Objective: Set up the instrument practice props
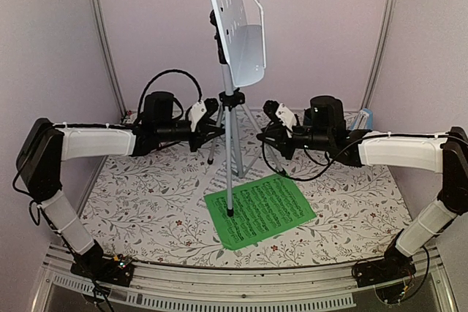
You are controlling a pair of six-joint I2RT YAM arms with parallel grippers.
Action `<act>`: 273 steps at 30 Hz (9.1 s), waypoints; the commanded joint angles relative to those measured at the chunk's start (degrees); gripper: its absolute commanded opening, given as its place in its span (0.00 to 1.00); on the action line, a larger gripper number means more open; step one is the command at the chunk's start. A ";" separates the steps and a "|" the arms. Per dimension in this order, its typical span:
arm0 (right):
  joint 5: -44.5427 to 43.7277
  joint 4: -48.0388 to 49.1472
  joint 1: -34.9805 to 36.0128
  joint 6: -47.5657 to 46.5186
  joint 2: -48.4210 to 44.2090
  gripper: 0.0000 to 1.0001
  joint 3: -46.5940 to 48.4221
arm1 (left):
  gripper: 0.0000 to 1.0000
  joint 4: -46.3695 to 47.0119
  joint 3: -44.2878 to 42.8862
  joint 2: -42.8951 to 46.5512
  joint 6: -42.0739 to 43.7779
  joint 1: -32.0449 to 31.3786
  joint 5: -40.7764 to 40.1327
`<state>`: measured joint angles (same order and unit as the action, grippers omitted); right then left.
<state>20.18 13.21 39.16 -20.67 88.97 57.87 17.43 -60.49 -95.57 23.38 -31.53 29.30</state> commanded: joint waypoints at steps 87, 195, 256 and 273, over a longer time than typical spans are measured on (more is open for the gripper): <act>3.90 -1.62 -11.30 -0.43 21.36 0.03 17.13 | 0.56 11.96 1.67 -13.23 -32.45 -11.98 -25.68; -21.65 -16.38 -14.11 7.36 11.53 0.00 -2.43 | 0.00 -5.74 19.19 10.39 -19.11 7.31 -43.97; -22.98 -20.40 -7.54 3.14 18.61 0.03 7.92 | 0.61 -8.22 9.20 -1.22 -11.59 1.95 -41.21; -17.69 -21.38 -5.54 5.76 17.69 0.05 8.18 | 0.55 -7.61 1.52 -12.97 -23.03 -15.43 -25.19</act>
<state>2.04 -1.41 32.82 -17.45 106.52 66.19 12.40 -53.01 -103.13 3.22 -46.46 1.10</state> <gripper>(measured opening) 0.120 0.558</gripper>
